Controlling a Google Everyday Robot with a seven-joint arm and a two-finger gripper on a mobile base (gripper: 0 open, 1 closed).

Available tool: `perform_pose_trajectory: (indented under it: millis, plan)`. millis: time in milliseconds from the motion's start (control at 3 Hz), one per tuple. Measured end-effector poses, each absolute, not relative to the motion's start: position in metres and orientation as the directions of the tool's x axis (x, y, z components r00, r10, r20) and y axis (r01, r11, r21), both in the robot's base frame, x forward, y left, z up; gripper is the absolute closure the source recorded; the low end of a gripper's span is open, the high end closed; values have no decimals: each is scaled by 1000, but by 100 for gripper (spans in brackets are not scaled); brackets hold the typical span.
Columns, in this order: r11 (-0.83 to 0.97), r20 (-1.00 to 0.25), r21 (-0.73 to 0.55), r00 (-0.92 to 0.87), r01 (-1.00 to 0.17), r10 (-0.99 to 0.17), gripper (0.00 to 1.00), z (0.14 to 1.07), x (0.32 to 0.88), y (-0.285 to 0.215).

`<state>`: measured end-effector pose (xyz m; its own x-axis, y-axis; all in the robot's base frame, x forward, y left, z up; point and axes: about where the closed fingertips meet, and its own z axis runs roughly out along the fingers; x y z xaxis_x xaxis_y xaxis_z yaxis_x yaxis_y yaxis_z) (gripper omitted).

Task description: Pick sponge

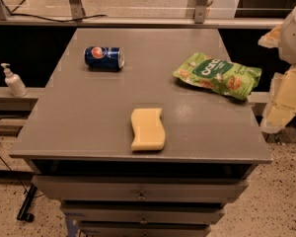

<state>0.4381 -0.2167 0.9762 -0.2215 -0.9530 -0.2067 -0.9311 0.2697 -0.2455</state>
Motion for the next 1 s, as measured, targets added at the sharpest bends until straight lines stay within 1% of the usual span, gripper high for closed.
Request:
perform_pose_trajectory:
  millis: [333,667,1000]
  plan:
    - [270,-207,-246,-221,-931,-953,0,976,438,-217]
    - [247,-276,-222,-182,-943,-944,0,961,440,-197]
    - [171,-420,-171,-85,-970,-903,0,930,449,-149]
